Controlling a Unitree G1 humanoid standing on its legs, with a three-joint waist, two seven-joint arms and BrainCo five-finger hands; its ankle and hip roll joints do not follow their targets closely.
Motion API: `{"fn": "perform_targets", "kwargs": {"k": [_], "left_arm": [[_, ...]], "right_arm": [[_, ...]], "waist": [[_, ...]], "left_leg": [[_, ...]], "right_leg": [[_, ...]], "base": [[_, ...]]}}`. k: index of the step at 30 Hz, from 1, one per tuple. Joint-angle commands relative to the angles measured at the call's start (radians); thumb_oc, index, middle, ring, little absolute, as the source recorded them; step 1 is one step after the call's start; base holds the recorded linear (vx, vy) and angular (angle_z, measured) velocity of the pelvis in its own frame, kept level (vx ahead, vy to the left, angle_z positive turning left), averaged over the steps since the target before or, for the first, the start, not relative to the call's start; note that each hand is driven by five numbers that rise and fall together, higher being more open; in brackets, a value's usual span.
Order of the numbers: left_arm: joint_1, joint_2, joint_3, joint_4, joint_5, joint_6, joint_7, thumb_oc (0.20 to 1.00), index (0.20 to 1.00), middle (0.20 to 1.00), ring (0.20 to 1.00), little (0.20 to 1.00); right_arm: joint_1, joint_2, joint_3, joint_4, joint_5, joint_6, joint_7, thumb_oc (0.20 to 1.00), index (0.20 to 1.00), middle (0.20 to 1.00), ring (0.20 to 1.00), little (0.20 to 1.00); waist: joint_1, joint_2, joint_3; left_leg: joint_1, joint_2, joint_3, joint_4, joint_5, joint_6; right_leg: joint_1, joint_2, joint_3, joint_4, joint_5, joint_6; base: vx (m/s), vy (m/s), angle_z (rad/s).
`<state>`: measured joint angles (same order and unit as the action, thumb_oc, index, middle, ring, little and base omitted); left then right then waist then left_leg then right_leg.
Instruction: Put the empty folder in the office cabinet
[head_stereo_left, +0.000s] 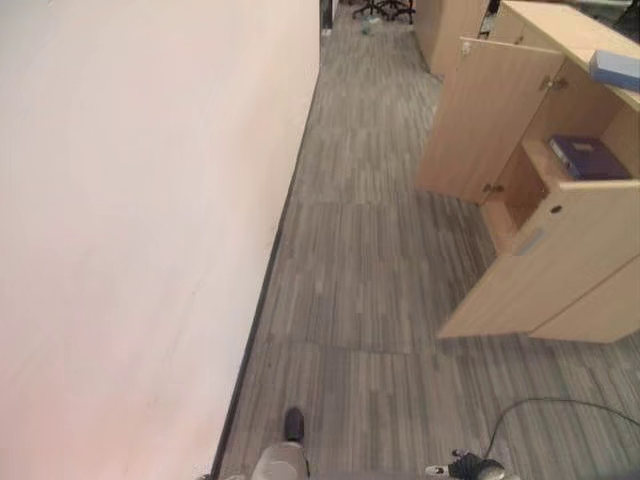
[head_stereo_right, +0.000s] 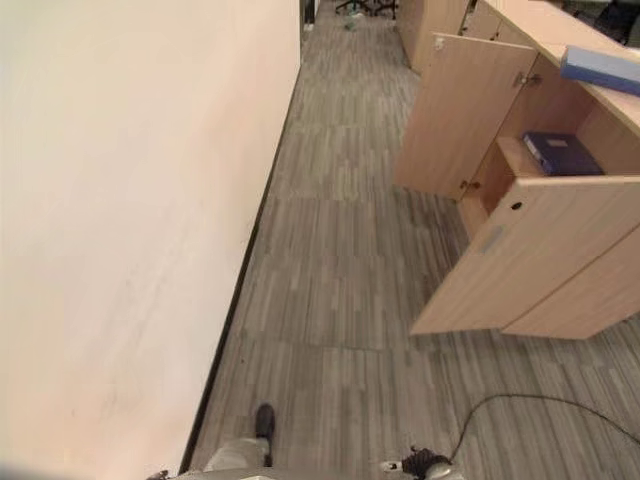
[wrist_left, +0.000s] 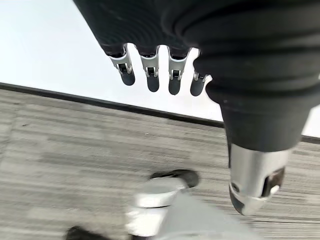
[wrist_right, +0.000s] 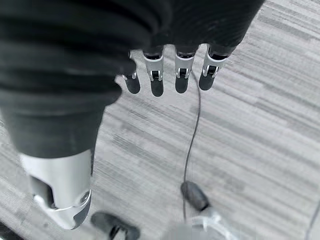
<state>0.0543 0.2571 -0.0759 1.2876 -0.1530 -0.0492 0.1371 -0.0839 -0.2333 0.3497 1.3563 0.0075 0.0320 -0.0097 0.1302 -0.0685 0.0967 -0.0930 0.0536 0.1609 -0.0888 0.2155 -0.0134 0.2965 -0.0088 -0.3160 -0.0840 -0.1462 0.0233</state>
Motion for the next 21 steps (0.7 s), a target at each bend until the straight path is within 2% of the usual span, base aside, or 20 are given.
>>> {"fn": "perform_targets", "kwargs": {"k": [1, 2, 3, 4, 5, 6, 7, 8, 9, 11, 12, 13, 14, 15, 17, 18, 19, 21], "left_arm": [[-0.021, -0.004, -0.005, 0.011, -0.016, -0.014, 0.002, 1.0, 1.0, 1.0, 1.0, 1.0], [-0.021, -0.003, -0.005, 0.011, -0.016, -0.014, 0.002, 1.0, 1.0, 1.0, 1.0, 1.0], [-0.021, 0.002, -0.002, 0.017, -0.012, -0.015, 0.004, 1.0, 1.0, 1.0, 1.0, 1.0], [-0.021, 0.002, -0.002, 0.017, -0.012, -0.015, 0.004, 1.0, 1.0, 1.0, 1.0, 1.0], [-0.02, 0.007, 0.0, 0.02, -0.009, -0.014, 0.003, 1.0, 1.0, 1.0, 1.0, 1.0], [-0.02, 0.007, 0.0, 0.021, -0.009, -0.014, 0.003, 1.0, 1.0, 1.0, 1.0, 1.0], [-0.022, 0.013, -0.001, 0.019, -0.006, -0.011, -0.001, 1.0, 1.0, 1.0, 1.0, 1.0], [-0.022, 0.013, -0.001, 0.019, -0.006, -0.011, -0.001, 1.0, 1.0, 1.0, 1.0, 1.0], [-0.029, 0.021, -0.006, 0.014, -0.001, -0.011, -0.002, 1.0, 1.0, 1.0, 1.0, 1.0], [-0.035, 0.024, -0.013, 0.009, 0.0, -0.01, -0.004, 1.0, 1.0, 1.0, 1.0, 1.0], [-0.035, 0.024, -0.013, 0.009, 0.0, -0.009, -0.004, 1.0, 1.0, 1.0, 1.0, 1.0], [-0.041, 0.03, -0.018, 0.005, 0.0, -0.006, -0.004, 1.0, 1.0, 1.0, 1.0, 1.0], [-0.042, 0.036, -0.033, 0.003, 0.016, -0.003, -0.005, 1.0, 1.0, 1.0, 1.0, 1.0], [-0.041, 0.039, -0.038, 0.005, 0.023, -0.002, -0.006, 1.0, 1.0, 1.0, 1.0, 1.0], [-0.043, 0.04, -0.043, 0.009, 0.029, -0.001, -0.005, 1.0, 1.0, 1.0, 1.0, 1.0], [-0.047, 0.043, -0.046, 0.009, 0.032, -0.002, -0.004, 1.0, 1.0, 1.0, 1.0, 1.0], [-0.051, 0.041, -0.049, 0.004, 0.036, -0.003, -0.001, 1.0, 1.0, 1.0, 1.0, 1.0], [-0.053, 0.038, -0.055, 0.004, 0.044, -0.003, -0.001, 1.0, 1.0, 1.0, 1.0, 1.0]], "right_arm": [[-0.011, -0.031, 0.001, -0.001, -0.035, -0.003, -0.002, 1.0, 1.0, 1.0, 1.0, 1.0], [-0.01, -0.03, 0.001, -0.001, -0.035, -0.003, -0.002, 1.0, 1.0, 1.0, 1.0, 1.0], [-0.007, -0.023, 0.002, 0.001, -0.04, -0.001, 0.004, 1.0, 1.0, 1.0, 1.0, 1.0], [-0.008, -0.023, 0.002, 0.002, -0.04, -0.001, 0.004, 1.0, 1.0, 1.0, 1.0, 1.0], [-0.007, -0.017, 0.003, 0.001, -0.047, 0.0, 0.01, 1.0, 1.0, 1.0, 1.0, 1.0], [-0.007, -0.018, 0.003, 0.001, -0.047, 0.0, 0.01, 1.0, 1.0, 1.0, 1.0, 1.0], [-0.011, -0.013, 0.004, -0.001, -0.051, 0.002, 0.014, 1.0, 1.0, 1.0, 1.0, 1.0], [-0.011, -0.013, 0.004, -0.001, -0.051, 0.002, 0.014, 1.0, 1.0, 1.0, 1.0, 1.0], [-0.017, -0.01, 0.003, -0.004, -0.051, 0.004, 0.019, 1.0, 1.0, 1.0, 1.0, 1.0], [-0.025, -0.013, 0.0, -0.017, -0.051, 0.004, 0.02, 1.0, 1.0, 1.0, 1.0, 1.0], [-0.025, -0.013, 0.0, -0.017, -0.051, 0.004, 0.02, 1.0, 1.0, 1.0, 1.0, 1.0], [-0.032, -0.015, -0.001, -0.029, -0.047, 0.005, 0.02, 1.0, 1.0, 1.0, 1.0, 1.0], [-0.04, -0.016, 0.002, -0.051, -0.042, 0.001, 0.012, 1.0, 1.0, 1.0, 1.0, 1.0], [-0.045, -0.015, 0.006, -0.063, -0.04, -0.001, 0.009, 1.0, 1.0, 1.0, 1.0, 1.0], [-0.051, -0.015, 0.01, -0.074, -0.038, -0.002, 0.006, 1.0, 1.0, 1.0, 1.0, 1.0], [-0.057, -0.017, 0.01, -0.087, -0.03, -0.006, 0.004, 1.0, 1.0, 1.0, 1.0, 1.0], [-0.068, -0.023, 0.003, -0.099, -0.018, -0.007, -0.001, 1.0, 1.0, 1.0, 1.0, 1.0], [-0.079, -0.026, 0.002, -0.108, -0.007, -0.006, -0.005, 1.0, 1.0, 1.0, 1.0, 1.0]], "waist": [[0.047, 0.011, 0.01], [0.048, 0.01, 0.01], [0.053, 0.004, 0.002], [0.053, 0.005, 0.0], [0.058, -0.001, -0.008], [0.058, 0.0, -0.011], [0.061, -0.004, -0.018], [0.061, -0.004, -0.018], [0.061, -0.005, -0.02], [0.051, 0.002, -0.018], [0.051, 0.003, -0.021], [0.041, 0.008, -0.012], [0.023, 0.023, -0.006], [0.016, 0.031, 0.001], [0.007, 0.039, 0.01], [-0.007, 0.055, 0.021], [-0.029, 0.081, 0.041], [-0.044, 0.085, 0.061]], "left_leg": [[-0.07, 0.056, -0.026, 0.01, -0.015, -0.073], [-0.07, 0.056, -0.025, 0.011, -0.015, -0.073], [-0.062, 0.03, -0.029, 0.017, -0.038, -0.057], [-0.064, 0.032, -0.029, 0.017, -0.037, -0.057], [-0.048, 0.002, -0.028, 0.02, -0.066, -0.037], [-0.051, 0.003, -0.028, 0.021, -0.065, -0.037], [-0.032, -0.029, -0.027, 0.022, -0.092, -0.016], [-0.033, -0.029, -0.027, 0.022, -0.092, -0.016], [-0.005, -0.068, -0.033, 0.023, -0.123, 0.008], [0.024, -0.108, -0.043, 0.021, -0.149, 0.036], [0.022, -0.106, -0.043, 0.021, -0.148, 0.036], [0.043, -0.13, -0.053, 0.018, -0.161, 0.053], [0.088, -0.151, -0.068, 0.006, -0.195, 0.063], [0.106, -0.153, -0.071, 0.002, -0.207, 0.068], [0.122, -0.151, -0.075, 0.002, -0.221, 0.069], [0.134, -0.14, -0.09, 0.002, -0.227, 0.066], [0.139, -0.122, -0.107, 0.002, -0.205, 0.066], [0.164, -0.122, -0.122, 0.002, -0.216, 0.06]], "right_leg": [[-0.025, -0.033, 0.034, 0.021, 0.01, 0.051], [-0.025, -0.034, 0.034, 0.022, 0.01, 0.052], [-0.027, -0.066, 0.035, 0.04, 0.01, 0.072], [-0.03, -0.065, 0.035, 0.04, 0.011, 0.071], [-0.036, -0.101, 0.033, 0.075, 0.017, 0.093], [-0.039, -0.1, 0.033, 0.074, 0.019, 0.092], [-0.058, -0.141, 0.028, 0.134, 0.04, 0.113], [-0.059, -0.141, 0.028, 0.134, 0.04, 0.113], [-0.083, -0.188, 0.022, 0.222, 0.084, 0.133], [-0.137, -0.244, 0.018, 0.365, 0.176, 0.141], [-0.139, -0.243, 0.018, 0.363, 0.178, 0.141], [-0.168, -0.269, 0.028, 0.455, 0.234, 0.136], [-0.198, -0.3, 0.022, 0.559, 0.257, 0.128], [-0.226, -0.318, 0.01, 0.603, 0.26, 0.122], [-0.268, -0.326, 0.003, 0.629, 0.242, 0.115], [-0.312, -0.305, -0.005, 0.608, 0.211, 0.098], [-0.353, -0.262, -0.01, 0.523, 0.212, 0.074], [-0.399, -0.213, 0.019, 0.417, 0.218, 0.079]], "base": [[0.14, 0.141, 0.12], [0.19, 0.231, 0.14], [0.13, 0.162, 0.12], [0.24, 0.323, 0.01], [0.11, 0.164, -0.08], [0.23, 0.34, -0.2], [0.11, 0.177, -0.19], [0.23, 0.371, -0.16], [0.16, 0.294, -0.03], [0.15, 0.311, 0.07], [0.1, 0.235, 0.29], [0.19, 0.303, 0.43], [0.24, 0.38, 0.43], [0.23, 0.307, 0.47], [0.08, 0.096, 0.36], [0.05, 0.022, 0.12], [0.09, 0.01, 0.05], [0.1, -0.047, 0.28]]}}
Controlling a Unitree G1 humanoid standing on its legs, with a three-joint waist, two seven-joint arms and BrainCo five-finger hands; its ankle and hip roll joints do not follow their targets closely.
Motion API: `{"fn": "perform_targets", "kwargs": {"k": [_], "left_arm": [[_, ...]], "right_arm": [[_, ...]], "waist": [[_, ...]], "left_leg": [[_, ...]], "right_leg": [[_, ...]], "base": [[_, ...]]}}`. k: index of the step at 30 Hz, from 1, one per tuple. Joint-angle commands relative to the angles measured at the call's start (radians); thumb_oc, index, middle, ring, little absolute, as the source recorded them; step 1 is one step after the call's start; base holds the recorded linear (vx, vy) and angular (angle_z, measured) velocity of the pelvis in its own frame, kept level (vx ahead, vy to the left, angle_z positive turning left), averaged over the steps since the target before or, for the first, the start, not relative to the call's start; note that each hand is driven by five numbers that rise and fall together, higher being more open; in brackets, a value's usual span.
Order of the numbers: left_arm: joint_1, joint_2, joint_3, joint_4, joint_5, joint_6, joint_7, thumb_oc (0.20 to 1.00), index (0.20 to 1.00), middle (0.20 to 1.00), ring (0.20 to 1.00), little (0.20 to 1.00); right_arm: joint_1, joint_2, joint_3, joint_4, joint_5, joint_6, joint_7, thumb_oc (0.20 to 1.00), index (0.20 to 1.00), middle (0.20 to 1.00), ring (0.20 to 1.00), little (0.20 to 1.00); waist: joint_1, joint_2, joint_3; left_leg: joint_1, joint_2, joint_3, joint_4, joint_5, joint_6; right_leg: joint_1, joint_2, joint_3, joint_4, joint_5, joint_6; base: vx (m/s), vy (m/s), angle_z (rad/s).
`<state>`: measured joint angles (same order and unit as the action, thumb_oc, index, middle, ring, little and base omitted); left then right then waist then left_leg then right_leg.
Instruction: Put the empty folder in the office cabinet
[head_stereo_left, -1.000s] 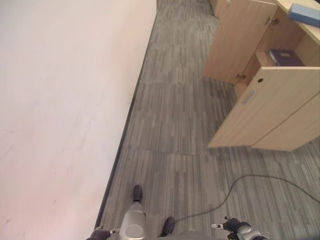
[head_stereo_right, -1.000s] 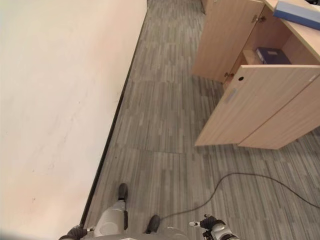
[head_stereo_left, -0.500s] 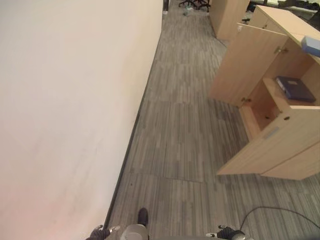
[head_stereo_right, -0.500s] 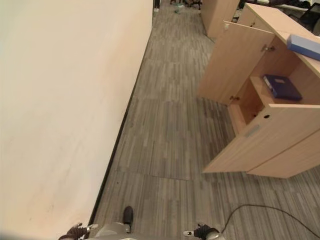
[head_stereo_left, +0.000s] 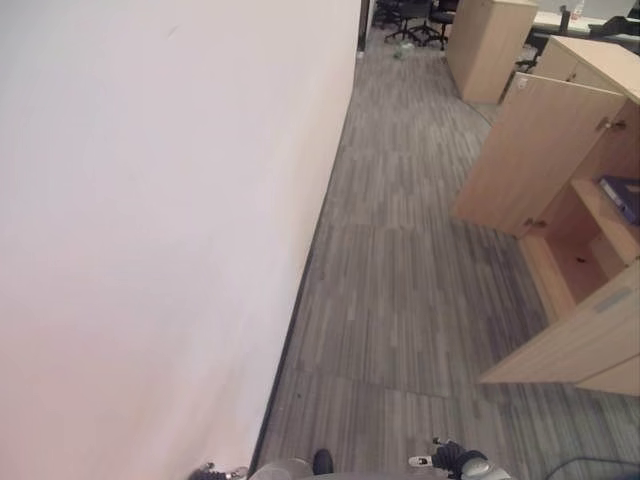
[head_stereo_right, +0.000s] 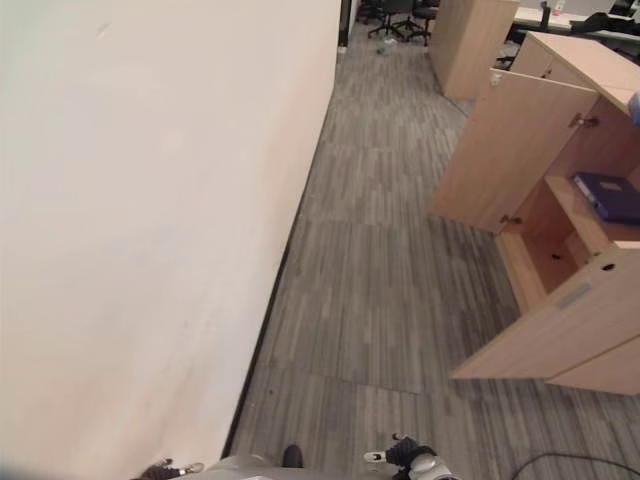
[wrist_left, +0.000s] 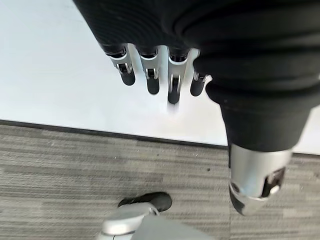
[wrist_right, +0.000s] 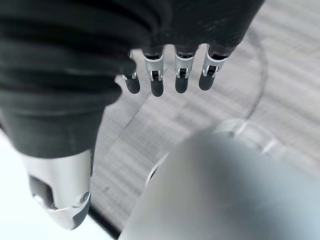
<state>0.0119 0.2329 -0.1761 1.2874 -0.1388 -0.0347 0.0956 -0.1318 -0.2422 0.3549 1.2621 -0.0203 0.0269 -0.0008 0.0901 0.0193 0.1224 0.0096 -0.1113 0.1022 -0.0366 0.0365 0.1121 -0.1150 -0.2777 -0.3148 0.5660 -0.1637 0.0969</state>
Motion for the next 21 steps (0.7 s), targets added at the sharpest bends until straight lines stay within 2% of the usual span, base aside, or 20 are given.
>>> {"fn": "perform_targets", "kwargs": {"k": [1, 3, 4, 6, 9, 15, 19, 21], "left_arm": [[-0.013, 0.062, 0.043, 0.008, 0.034, -0.017, 0.043, 1.0, 1.0, 1.0, 1.0, 1.0], [-0.015, 0.058, 0.041, 0.01, 0.042, -0.017, 0.042, 1.0, 1.0, 1.0, 1.0, 1.0], [-0.015, 0.055, 0.041, 0.013, 0.054, -0.017, 0.04, 1.0, 1.0, 1.0, 1.0, 1.0], [-0.009, 0.047, 0.044, 0.021, 0.069, -0.021, 0.037, 1.0, 1.0, 1.0, 1.0, 1.0], [0.005, 0.034, 0.049, 0.037, 0.076, -0.015, 0.03, 1.0, 1.0, 1.0, 1.0, 1.0], [0.013, 0.024, 0.047, 0.043, 0.087, -0.011, 0.026, 1.0, 1.0, 1.0, 1.0, 1.0], [0.0, 0.032, 0.031, 0.032, 0.089, -0.011, 0.027, 1.0, 1.0, 1.0, 1.0, 1.0], [-0.005, 0.034, 0.027, 0.026, 0.086, -0.011, 0.028, 1.0, 1.0, 1.0, 1.0, 1.0]], "right_arm": [[-0.035, -0.017, -0.003, -0.017, 0.026, -0.002, -0.017, 1.0, 1.0, 1.0, 1.0, 1.0], [-0.046, -0.024, -0.007, -0.027, 0.037, -0.001, -0.019, 1.0, 1.0, 1.0, 1.0, 1.0], [-0.048, -0.028, -0.011, -0.029, 0.039, -0.002, -0.021, 1.0, 1.0, 1.0, 1.0, 1.0], [-0.039, -0.031, -0.022, -0.027, 0.046, -0.004, -0.023, 1.0, 1.0, 1.0, 1.0, 1.0], [-0.029, -0.035, -0.029, -0.012, 0.045, -0.003, -0.022, 1.0, 1.0, 1.0, 1.0, 1.0], [-0.001, -0.04, -0.034, 0.018, 0.037, 0.0, -0.014, 1.0, 1.0, 1.0, 1.0, 1.0], [0.018, -0.042, -0.027, 0.042, 0.028, 0.001, -0.008, 1.0, 1.0, 1.0, 1.0, 1.0], [0.02, -0.042, -0.027, 0.044, 0.03, 0.001, -0.009, 1.0, 1.0, 1.0, 1.0, 1.0]], "waist": [[-0.012, -0.007, 0.047], [-0.032, -0.022, 0.067], [-0.047, -0.036, 0.079], [-0.054, -0.051, 0.074], [-0.061, -0.053, 0.043], [-0.069, -0.047, 0.012], [-0.076, -0.053, -0.005], [-0.077, -0.054, -0.007]], "left_leg": [[0.076, 0.039, -0.07, -0.051, -0.043, -0.07], [0.108, 0.023, -0.086, -0.051, -0.059, -0.076], [0.128, 0.011, -0.104, -0.05, -0.072, -0.079], [0.143, -0.01, -0.119, -0.051, -0.097, -0.077], [0.163, -0.012, -0.116, -0.051, -0.123, -0.075], [0.192, 0.022, -0.14, -0.051, -0.15, -0.081], [0.215, 0.083, -0.141, -0.04, -0.18, -0.115], [0.215, 0.094, -0.138, -0.029, -0.187, -0.123]], "right_leg": [[-0.012, 0.08, 0.03, -0.301, 0.252, 0.011], [-0.048, 0.123, 0.061, -0.443, 0.309, 0.037], [-0.07, 0.151, 0.098, -0.534, 0.343, 0.055], [-0.051, 0.155, 0.095, -0.622, 0.363, 0.068], [-0.037, 0.149, 0.091, -0.616, 0.383, 0.062], [-0.013, 0.17, 0.065, -0.608, 0.356, 0.044], [-0.004, 0.209, 0.068, -0.572, 0.286, 0.015], [0.0, 0.214, 0.066, -0.564, 0.272, 0.009]], "base": [[0.14, -0.063, 0.4], [0.2, -0.067, 0.16], [0.24, -0.068, 0.34], [0.24, -0.057, 0.63], [0.22, -0.046, 0.53], [0.23, -0.105, 0.18], [0.29, -0.206, 0.06], [0.14, -0.129, -0.06]]}}
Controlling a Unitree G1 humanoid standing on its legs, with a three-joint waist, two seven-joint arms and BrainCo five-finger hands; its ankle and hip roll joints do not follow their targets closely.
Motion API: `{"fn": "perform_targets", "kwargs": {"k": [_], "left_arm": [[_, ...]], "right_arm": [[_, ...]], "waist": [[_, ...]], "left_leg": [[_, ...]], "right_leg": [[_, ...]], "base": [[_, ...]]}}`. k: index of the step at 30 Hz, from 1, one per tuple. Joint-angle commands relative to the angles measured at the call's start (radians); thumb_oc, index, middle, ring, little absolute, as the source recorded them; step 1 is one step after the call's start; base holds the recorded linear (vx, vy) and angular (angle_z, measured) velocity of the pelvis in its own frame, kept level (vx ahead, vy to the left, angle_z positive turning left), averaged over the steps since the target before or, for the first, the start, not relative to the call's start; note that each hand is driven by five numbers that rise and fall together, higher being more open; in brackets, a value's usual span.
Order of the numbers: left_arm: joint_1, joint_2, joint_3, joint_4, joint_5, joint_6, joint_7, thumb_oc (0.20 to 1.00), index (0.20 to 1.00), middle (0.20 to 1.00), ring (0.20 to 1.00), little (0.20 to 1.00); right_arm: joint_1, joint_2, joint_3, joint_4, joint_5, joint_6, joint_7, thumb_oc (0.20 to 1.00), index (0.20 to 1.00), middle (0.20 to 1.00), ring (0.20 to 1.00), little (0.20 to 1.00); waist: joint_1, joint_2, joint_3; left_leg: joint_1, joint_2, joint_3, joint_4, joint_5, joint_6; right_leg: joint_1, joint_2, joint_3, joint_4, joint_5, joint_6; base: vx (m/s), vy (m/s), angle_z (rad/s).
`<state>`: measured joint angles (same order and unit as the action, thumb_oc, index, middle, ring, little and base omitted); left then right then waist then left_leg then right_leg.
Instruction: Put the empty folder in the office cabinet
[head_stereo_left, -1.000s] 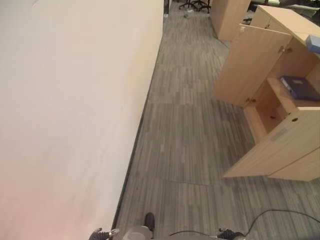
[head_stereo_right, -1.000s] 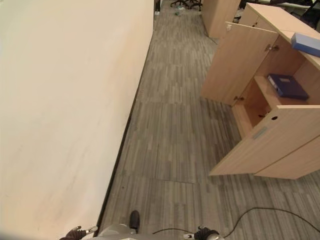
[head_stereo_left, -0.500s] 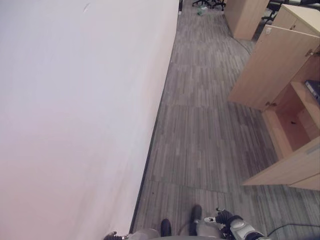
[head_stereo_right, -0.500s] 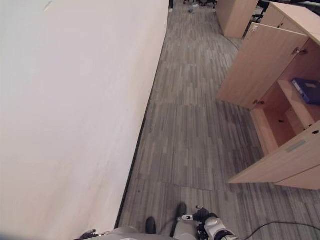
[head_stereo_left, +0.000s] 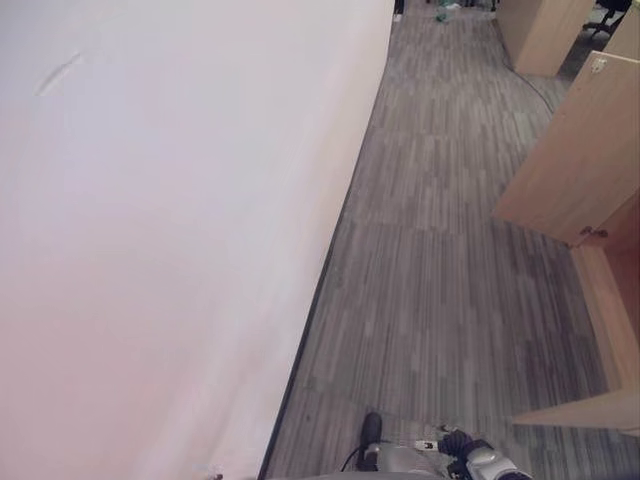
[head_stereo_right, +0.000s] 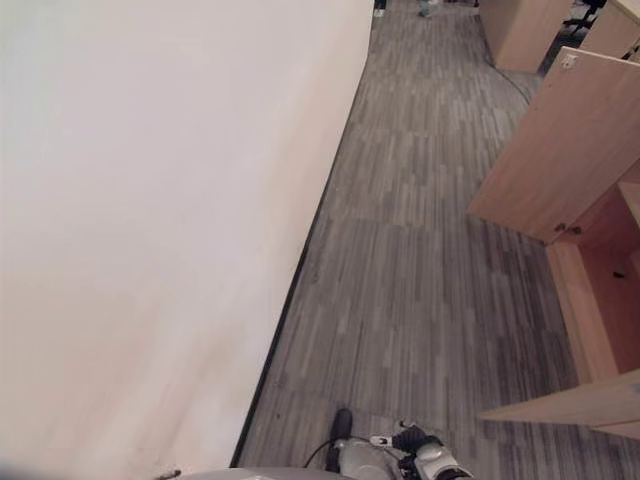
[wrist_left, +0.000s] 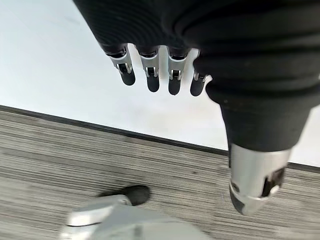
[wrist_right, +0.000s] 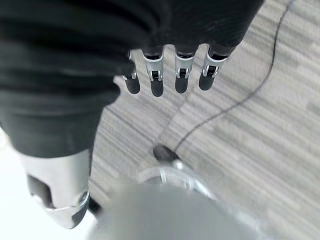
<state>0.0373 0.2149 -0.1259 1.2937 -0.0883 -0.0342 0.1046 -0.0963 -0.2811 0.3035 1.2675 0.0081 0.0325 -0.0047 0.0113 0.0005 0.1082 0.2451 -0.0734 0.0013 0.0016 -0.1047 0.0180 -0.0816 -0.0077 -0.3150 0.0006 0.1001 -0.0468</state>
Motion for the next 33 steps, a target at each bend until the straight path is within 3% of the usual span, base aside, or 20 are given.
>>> {"fn": "perform_targets", "kwargs": {"k": [1, 3, 6, 7, 9, 11, 12, 14, 15, 16, 17, 18, 23, 27, 33], "left_arm": [[-0.038, 0.053, -0.026, 0.013, 0.028, -0.013, 0.021, 1.0, 1.0, 1.0, 1.0, 1.0], [-0.056, 0.057, -0.035, -0.007, 0.014, -0.016, 0.02, 1.0, 1.0, 1.0, 1.0, 1.0], [-0.059, 0.059, -0.038, -0.012, 0.013, -0.016, 0.021, 1.0, 1.0, 1.0, 1.0, 1.0], [-0.056, 0.063, -0.034, -0.015, 0.008, -0.014, 0.021, 1.0, 1.0, 1.0, 1.0, 1.0], [-0.055, 0.07, -0.021, -0.016, -0.005, -0.006, 0.028, 1.0, 1.0, 1.0, 1.0, 1.0], [-0.05, 0.072, -0.015, -0.011, -0.013, -0.005, 0.028, 1.0, 1.0, 1.0, 1.0, 1.0], [-0.045, 0.069, -0.016, -0.007, -0.015, -0.007, 0.027, 1.0, 1.0, 1.0, 1.0, 1.0], [-0.042, 0.068, -0.014, -0.004, -0.015, -0.008, 0.026, 1.0, 1.0, 1.0, 1.0, 1.0], [-0.038, 0.069, -0.014, 0.003, -0.015, -0.009, 0.024, 1.0, 1.0, 1.0, 1.0, 1.0], [-0.034, 0.071, -0.012, 0.009, -0.022, -0.011, 0.018, 1.0, 1.0, 1.0, 1.0, 1.0], [-0.033, 0.069, -0.015, 0.011, -0.022, -0.013, 0.019, 1.0, 1.0, 1.0, 1.0, 1.0], [-0.031, 0.066, -0.017, 0.014, -0.023, -0.013, 0.018, 1.0, 1.0, 1.0, 1.0, 1.0], [-0.015, 0.052, -0.016, 0.036, -0.012, -0.009, 0.01, 1.0, 1.0, 1.0, 1.0, 1.0], [-0.015, 0.055, -0.02, 0.036, 0.002, -0.009, 0.011, 1.0, 1.0, 1.0, 1.0, 1.0], [-0.022, 0.067, -0.022, 0.018, 0.008, -0.015, 0.017, 1.0, 1.0, 1.0, 1.0, 1.0]], "right_arm": [[-0.014, -0.004, 0.024, 0.045, 0.003, -0.005, -0.007, 1.0, 1.0, 1.0, 1.0, 1.0], [-0.006, -0.003, 0.02, 0.055, 0.011, -0.004, -0.009, 1.0, 1.0, 1.0, 1.0, 1.0], [-0.002, -0.001, 0.023, 0.056, 0.014, -0.005, -0.01, 1.0, 1.0, 1.0, 1.0, 1.0], [-0.001, 0.001, 0.028, 0.057, 0.017, -0.007, -0.011, 1.0, 1.0, 1.0, 1.0, 1.0], [-0.011, -0.012, 0.025, 0.05, 0.023, -0.003, -0.02, 1.0, 1.0, 1.0, 1.0, 1.0], [-0.015, -0.02, 0.026, 0.052, 0.024, 0.002, -0.021, 1.0, 1.0, 1.0, 1.0, 1.0], [-0.016, -0.025, 0.025, 0.056, 0.023, 0.005, -0.023, 1.0, 1.0, 1.0, 1.0, 1.0], [-0.015, -0.027, 0.026, 0.057, 0.02, 0.005, -0.022, 1.0, 1.0, 1.0, 1.0, 1.0], [-0.013, -0.029, 0.033, 0.061, 0.012, 0.004, -0.021, 1.0, 1.0, 1.0, 1.0, 1.0], [-0.011, -0.032, 0.036, 0.065, 0.006, 0.002, -0.017, 1.0, 1.0, 1.0, 1.0, 1.0], [-0.007, -0.033, 0.036, 0.065, 0.002, 0.001, -0.018, 1.0, 1.0, 1.0, 1.0, 1.0], [-0.003, -0.034, 0.033, 0.066, 0.001, 0.0, -0.018, 1.0, 1.0, 1.0, 1.0, 1.0], [0.022, -0.025, 0.02, 0.081, -0.016, -0.001, -0.013, 1.0, 1.0, 1.0, 1.0, 1.0], [0.046, -0.009, 0.02, 0.097, -0.029, 0.005, -0.006, 1.0, 1.0, 1.0, 1.0, 1.0], [0.038, 0.01, 0.024, 0.078, -0.027, 0.003, 0.001, 1.0, 1.0, 1.0, 1.0, 1.0]], "waist": [[-0.001, -0.039, 0.005], [-0.006, -0.053, 0.005], [-0.006, -0.06, 0.004], [-0.003, -0.069, 0.008], [0.021, -0.093, 0.058], [0.036, -0.106, 0.073], [0.054, -0.109, 0.08], [0.062, -0.109, 0.079], [0.077, -0.104, 0.079], [0.091, -0.08, 0.066], [0.094, -0.07, 0.067], [0.095, -0.063, 0.063], [0.096, -0.046, 0.034], [0.089, -0.051, 0.002], [0.083, -0.051, -0.025]], "left_leg": [[-0.022, 0.071, -0.033, -0.05, -0.054, -0.04], [-0.039, 0.107, -0.021, 0.027, -0.056, -0.07], [-0.054, 0.131, -0.008, 0.103, -0.033, -0.087], [-0.087, 0.149, 0.011, 0.22, 0.015, -0.096], [-0.263, 0.144, -0.002, 0.626, 0.154, -0.06], [-0.356, 0.136, 0.02, 0.702, 0.148, -0.04], [-0.443, 0.121, 0.037, 0.671, 0.098, -0.028], [-0.471, 0.11, 0.04, 0.603, 0.086, -0.026], [-0.482, 0.093, 0.026, 0.434, 0.086, -0.036], [-0.487, 0.086, -0.025, 0.192, 0.174, -0.066], [-0.479, 0.09, -0.047, 0.098, 0.229, -0.077], [-0.49, 0.095, -0.058, 0.05, 0.247, -0.083], [-0.443, 0.101, -0.1, -0.068, 0.293, -0.096], [-0.391, 0.081, -0.087, -0.084, 0.279, -0.082], [-0.339, 0.032, -0.048, -0.089, 0.213, -0.03]], "right_leg": [[-0.031, -0.05, 0.063, 0.012, -0.008, 0.145], [-0.012, -0.035, 0.058, 0.028, -0.046, 0.128], [0.009, -0.019, 0.055, 0.031, -0.07, 0.115], [0.045, 0.0, 0.06, 0.032, -0.095, 0.098], [0.103, 0.014, 0.079, 0.04, -0.125, 0.05], [0.122, 0.008, 0.093, 0.042, -0.136, 0.041], [0.146, 0.002, 0.112, 0.032, -0.142, 0.045], [0.157, -0.001, 0.122, 0.022, -0.144, 0.051], [0.181, 0.0, 0.137, 0.005, -0.149, 0.062], [0.21, 0.018, 0.154, -0.014, -0.163, 0.069], [0.234, 0.023, 0.162, -0.018, -0.175, 0.07], [0.247, 0.027, 0.17, -0.019, -0.183, 0.07], [0.29, 0.034, 0.213, -0.024, -0.215, 0.078], [0.303, 0.001, 0.231, -0.025, -0.227, 0.094], [0.274, -0.063, 0.258, 0.023, -0.204, 0.149]], "base": [[0.21, -0.215, -0.06], [0.27, -0.291, -0.03], [0.18, -0.201, 0.1], [0.19, -0.279, 0.05], [0.18, -0.354, 0.05], [0.12, -0.142, -0.42], [0.16, -0.015, -0.39], [0.15, 0.038, -0.28], [0.27, 0.139, -0.43], [0.37, 0.179, -0.59], [0.34, 0.159, -0.52], [0.25, 0.106, -0.43], [0.23, 0.117, -0.51], [0.26, 0.188, -0.37], [0.17, 0.192, -0.14]]}}
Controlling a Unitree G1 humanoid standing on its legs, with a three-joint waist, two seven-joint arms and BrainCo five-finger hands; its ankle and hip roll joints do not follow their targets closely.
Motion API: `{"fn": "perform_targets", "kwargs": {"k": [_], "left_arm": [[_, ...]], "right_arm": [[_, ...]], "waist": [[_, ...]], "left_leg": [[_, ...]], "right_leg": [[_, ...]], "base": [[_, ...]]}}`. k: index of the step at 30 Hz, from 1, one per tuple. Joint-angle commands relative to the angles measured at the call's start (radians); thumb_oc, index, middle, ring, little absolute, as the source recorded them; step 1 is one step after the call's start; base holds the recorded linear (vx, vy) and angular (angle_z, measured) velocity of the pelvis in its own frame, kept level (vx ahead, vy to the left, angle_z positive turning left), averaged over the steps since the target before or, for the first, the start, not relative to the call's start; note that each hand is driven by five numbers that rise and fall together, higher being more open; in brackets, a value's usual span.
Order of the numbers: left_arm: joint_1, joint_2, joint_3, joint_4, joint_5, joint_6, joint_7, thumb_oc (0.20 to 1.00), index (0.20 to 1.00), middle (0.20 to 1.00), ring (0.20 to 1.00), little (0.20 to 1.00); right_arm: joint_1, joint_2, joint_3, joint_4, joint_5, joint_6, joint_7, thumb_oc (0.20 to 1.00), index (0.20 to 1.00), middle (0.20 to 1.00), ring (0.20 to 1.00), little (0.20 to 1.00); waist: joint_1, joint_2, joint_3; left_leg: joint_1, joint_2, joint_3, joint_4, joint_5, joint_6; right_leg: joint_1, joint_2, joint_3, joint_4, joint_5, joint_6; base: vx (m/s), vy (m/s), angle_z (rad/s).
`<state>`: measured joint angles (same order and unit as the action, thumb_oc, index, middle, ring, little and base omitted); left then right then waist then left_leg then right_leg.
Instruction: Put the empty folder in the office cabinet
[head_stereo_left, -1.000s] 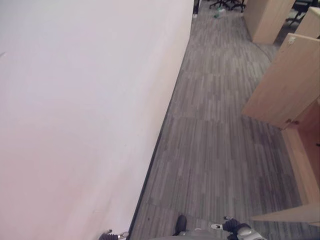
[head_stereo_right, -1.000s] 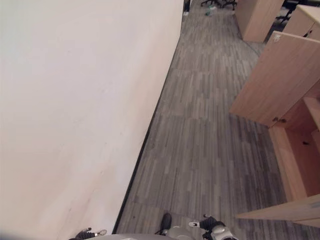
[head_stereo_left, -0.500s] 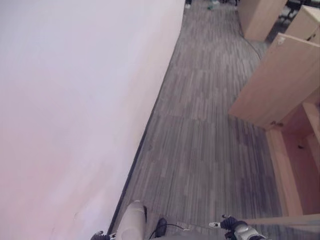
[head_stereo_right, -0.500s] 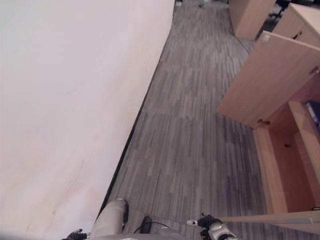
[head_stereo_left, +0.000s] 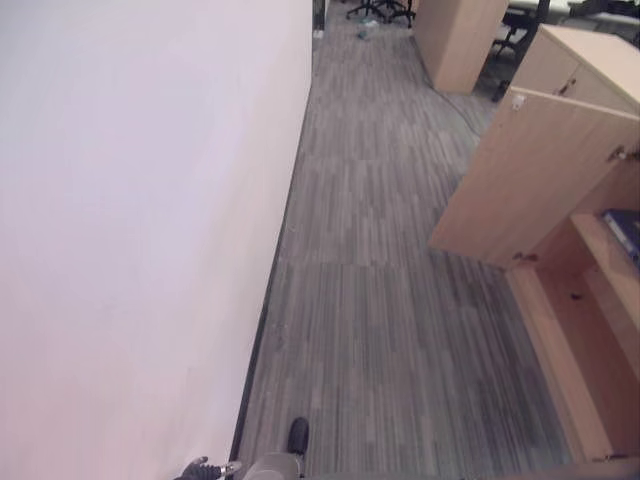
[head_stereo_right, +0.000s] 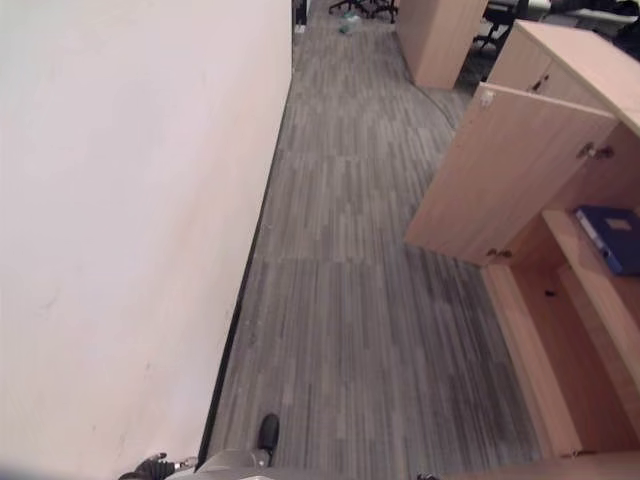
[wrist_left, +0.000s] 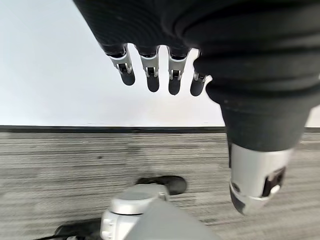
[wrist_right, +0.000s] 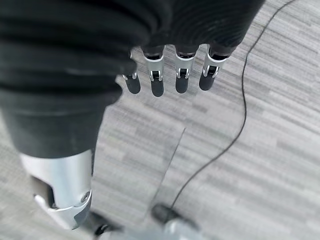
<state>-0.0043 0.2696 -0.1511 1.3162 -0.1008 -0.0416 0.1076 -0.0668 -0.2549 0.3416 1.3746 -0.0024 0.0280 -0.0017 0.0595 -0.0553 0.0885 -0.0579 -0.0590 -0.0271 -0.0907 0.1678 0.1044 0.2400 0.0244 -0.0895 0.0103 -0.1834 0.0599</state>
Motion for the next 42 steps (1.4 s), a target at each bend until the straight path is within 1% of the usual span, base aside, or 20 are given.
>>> {"fn": "perform_targets", "kwargs": {"k": [1, 6, 8, 9, 10, 11, 12, 13, 14, 15, 16, 17, 18, 19, 20, 23, 28, 36, 39, 42], "left_arm": [[0.018, 0.013, 0.002, -0.006, 0.022, -0.007, 0.015, 1.0, 1.0, 1.0, 1.0, 1.0], [0.017, 0.016, 0.001, -0.007, 0.03, -0.004, 0.015, 1.0, 1.0, 1.0, 1.0, 1.0], [0.017, 0.022, 0.004, -0.003, 0.041, 0.002, 0.011, 1.0, 1.0, 1.0, 1.0, 1.0], [0.017, 0.022, 0.004, -0.003, 0.041, 0.002, 0.011, 1.0, 1.0, 1.0, 1.0, 1.0], [0.017, 0.028, 0.003, 0.004, 0.049, 0.008, 0.008, 1.0, 1.0, 1.0, 1.0, 1.0], [0.025, 0.03, 0.005, 0.008, 0.051, 0.011, 0.006, 1.0, 1.0, 1.0, 1.0, 1.0], [0.029, 0.032, 0.007, 0.01, 0.054, 0.013, 0.005, 1.0, 1.0, 1.0, 1.0, 1.0], [0.029, 0.032, 0.007, 0.009, 0.054, 0.013, 0.005, 1.0, 1.0, 1.0, 1.0, 1.0], [0.029, 0.038, 0.014, 0.01, 0.051, 0.014, 0.007, 1.0, 1.0, 1.0, 1.0, 1.0], [0.028, 0.037, 0.014, 0.009, 0.051, 0.014, 0.007, 1.0, 1.0, 1.0, 1.0, 1.0], [0.027, 0.039, 0.018, 0.011, 0.047, 0.014, 0.009, 1.0, 1.0, 1.0, 1.0, 1.0], [0.026, 0.039, 0.021, 0.011, 0.046, 0.014, 0.01, 1.0, 1.0, 1.0, 1.0, 1.0], [0.028, 0.038, 0.023, 0.011, 0.045, 0.014, 0.011, 1.0, 1.0, 1.0, 1.0, 1.0], [0.027, 0.037, 0.023, 0.01, 0.045, 0.014, 0.011, 1.0, 1.0, 1.0, 1.0, 1.0], [0.025, 0.036, 0.029, 0.008, 0.044, 0.013, 0.013, 1.0, 1.0, 1.0, 1.0, 1.0], [0.024, 0.037, 0.038, 0.006, 0.046, 0.01, 0.016, 1.0, 1.0, 1.0, 1.0, 1.0], [0.022, 0.033, 0.036, 0.008, 0.058, 0.008, 0.017, 1.0, 1.0, 1.0, 1.0, 1.0], [0.0, 0.025, 0.007, 0.001, 0.061, 0.009, 0.019, 1.0, 1.0, 1.0, 1.0, 1.0], [-0.006, 0.025, -0.001, -0.003, 0.063, 0.009, 0.019, 1.0, 1.0, 1.0, 1.0, 1.0], [-0.013, 0.027, -0.008, -0.002, 0.062, 0.009, 0.018, 1.0, 1.0, 1.0, 1.0, 1.0]], "right_arm": [[0.005, -0.015, -0.014, -0.035, -0.016, 0.008, -0.002, 1.0, 1.0, 1.0, 1.0, 1.0], [-0.013, -0.014, -0.012, -0.057, -0.026, 0.006, -0.001, 1.0, 1.0, 1.0, 1.0, 1.0], [-0.025, -0.017, -0.009, -0.073, -0.033, 0.006, 0.002, 1.0, 1.0, 1.0, 1.0, 1.0], [-0.025, -0.017, -0.009, -0.073, -0.033, 0.006, 0.002, 1.0, 1.0, 1.0, 1.0, 1.0], [-0.03, -0.018, -0.01, -0.082, -0.024, 0.003, -0.004, 1.0, 1.0, 1.0, 1.0, 1.0], [-0.027, -0.016, -0.009, -0.088, -0.022, 0.003, -0.005, 1.0, 1.0, 1.0, 1.0, 1.0], [-0.026, -0.018, -0.008, -0.093, -0.021, 0.002, -0.005, 1.0, 1.0, 1.0, 1.0, 1.0], [-0.026, -0.018, -0.007, -0.093, -0.021, 0.002, -0.006, 1.0, 1.0, 1.0, 1.0, 1.0], [-0.028, -0.021, -0.007, -0.101, -0.02, 0.002, -0.008, 1.0, 1.0, 1.0, 1.0, 1.0], [-0.029, -0.021, -0.008, -0.102, -0.02, 0.002, -0.008, 1.0, 1.0, 1.0, 1.0, 1.0], [-0.035, -0.026, -0.012, -0.108, -0.018, 0.004, -0.008, 1.0, 1.0, 1.0, 1.0, 1.0], [-0.041, -0.03, -0.016, -0.114, -0.016, 0.005, -0.009, 1.0, 1.0, 1.0, 1.0, 1.0], [-0.045, -0.032, -0.017, -0.116, -0.015, 0.005, -0.009, 1.0, 1.0, 1.0, 1.0, 1.0], [-0.046, -0.033, -0.017, -0.117, -0.015, 0.006, -0.009, 1.0, 1.0, 1.0, 1.0, 1.0], [-0.054, -0.034, -0.019, -0.123, -0.013, 0.007, -0.01, 1.0, 1.0, 1.0, 1.0, 1.0], [-0.058, -0.037, -0.019, -0.124, -0.012, 0.009, -0.013, 1.0, 1.0, 1.0, 1.0, 1.0], [-0.044, -0.037, -0.021, -0.106, -0.01, 0.011, -0.015, 1.0, 1.0, 1.0, 1.0, 1.0], [-0.019, -0.045, -0.02, -0.066, -0.008, 0.008, -0.021, 1.0, 1.0, 1.0, 1.0, 1.0], [-0.017, -0.046, -0.017, -0.066, -0.006, 0.007, -0.021, 1.0, 1.0, 1.0, 1.0, 1.0], [-0.02, -0.048, -0.014, -0.065, 0.005, 0.004, -0.023, 1.0, 1.0, 1.0, 1.0, 1.0]], "waist": [[0.034, 0.007, -0.007], [0.036, 0.018, -0.011], [0.028, 0.034, 0.003], [0.028, 0.034, 0.003], [0.017, 0.046, 0.02], [0.017, 0.053, 0.027], [0.018, 0.055, 0.03], [0.017, 0.053, 0.034], [0.021, 0.056, 0.046], [0.019, 0.062, 0.049], [0.015, 0.066, 0.065], [0.012, 0.069, 0.076], [0.008, 0.066, 0.081], [0.008, 0.068, 0.085], [0.0, 0.057, 0.099], [-0.005, 0.038, 0.107], [-0.008, 0.003, 0.083], [-0.027, -0.013, 0.044], [-0.03, -0.013, 0.041], [-0.037, -0.016, 0.042]], "left_leg": [[-0.031, 0.013, -0.015, 0.003, -0.068, -0.109], [-0.005, -0.017, 0.008, 0.003, -0.107, -0.082], [0.038, -0.039, 0.022, 0.003, -0.139, -0.055], [0.038, -0.039, 0.023, 0.003, -0.139, -0.055], [0.066, -0.045, 0.03, 0.003, -0.158, -0.042], [0.082, -0.041, 0.042, 0.003, -0.171, -0.038], [0.097, -0.04, 0.057, 0.003, -0.182, -0.036], [0.102, -0.042, 0.056, 0.003, -0.183, -0.036], [0.122, -0.03, 0.073, 0.003, -0.21, -0.046], [0.115, -0.025, 0.074, 0.003, -0.196, -0.043], [0.132, -0.014, 0.078, 0.003, -0.208, -0.052], [0.134, -0.008, 0.089, 0.003, -0.2, -0.054], [0.15, -0.005, 0.093, 0.003, -0.215, -0.062], [0.146, -0.003, 0.098, 0.003, -0.206, -0.059], [0.168, 0.003, 0.108, 0.003, -0.215, -0.073], [0.192, 0.008, 0.125, 0.003, -0.23, -0.084], [0.217, 0.006, 0.119, 0.003, -0.263, -0.096], [0.235, 0.111, 0.112, 0.003, -0.272, -0.15], [0.238, 0.131, 0.115, 0.003, -0.269, -0.162], [0.235, 0.175, 0.125, 0.059, -0.281, -0.183]], "right_leg": [[-0.058, -0.103, 0.037, 0.024, 0.083, 0.049], [-0.108, -0.156, 0.025, 0.115, 0.122, 0.087], [-0.205, -0.211, 0.001, 0.34, 0.208, 0.085], [-0.205, -0.212, 0.002, 0.34, 0.208, 0.085], [-0.242, -0.234, -0.032, 0.453, 0.245, 0.059], [-0.263, -0.259, -0.076, 0.492, 0.247, 0.048], [-0.271, -0.283, -0.116, 0.497, 0.253, 0.044], [-0.267, -0.286, -0.116, 0.501, 0.249, 0.045], [-0.288, -0.304, -0.187, 0.456, 0.215, 0.053], [-0.285, -0.3, -0.203, 0.442, 0.23, 0.039], [-0.317, -0.295, -0.23, 0.385, 0.223, 0.06], [-0.334, -0.291, -0.262, 0.315, 0.25, 0.061], [-0.349, -0.293, -0.27, 0.263, 0.259, 0.085], [-0.345, -0.29, -0.281, 0.247, 0.275, 0.074], [-0.357, -0.275, -0.303, 0.122, 0.318, 0.1], [-0.368, -0.265, -0.318, 0.034, 0.361, 0.123], [-0.319, -0.249, -0.299, -0.054, 0.377, 0.122], [-0.297, -0.177, -0.306, -0.036, 0.301, 0.081], [-0.296, -0.161, -0.303, -0.029, 0.279, 0.071], [-0.303, -0.133, -0.288, 0.021, 0.22, 0.041]], "base": [[0.11, 0.183, 0.0], [0.08, 0.191, -0.21], [0.07, 0.234, -0.23], [0.05, 0.215, -0.14], [0.07, 0.212, -0.04], [0.11, 0.249, -0.06], [0.07, 0.108, -0.11], [0.14, 0.027, -0.21], [0.05, -0.002, -0.31], [0.14, -0.039, -0.46], [0.03, -0.055, -0.41], [0.15, -0.105, -0.32], [0.03, -0.061, -0.15], [0.13, -0.132, -0.2], [0.1, -0.131, -0.24], [0.16, -0.146, -0.21], [0.17, -0.137, 0.04], [0.18, -0.197, 0.08], [0.1, -0.14, -0.01], [0.13, -0.213, 0.0]]}}
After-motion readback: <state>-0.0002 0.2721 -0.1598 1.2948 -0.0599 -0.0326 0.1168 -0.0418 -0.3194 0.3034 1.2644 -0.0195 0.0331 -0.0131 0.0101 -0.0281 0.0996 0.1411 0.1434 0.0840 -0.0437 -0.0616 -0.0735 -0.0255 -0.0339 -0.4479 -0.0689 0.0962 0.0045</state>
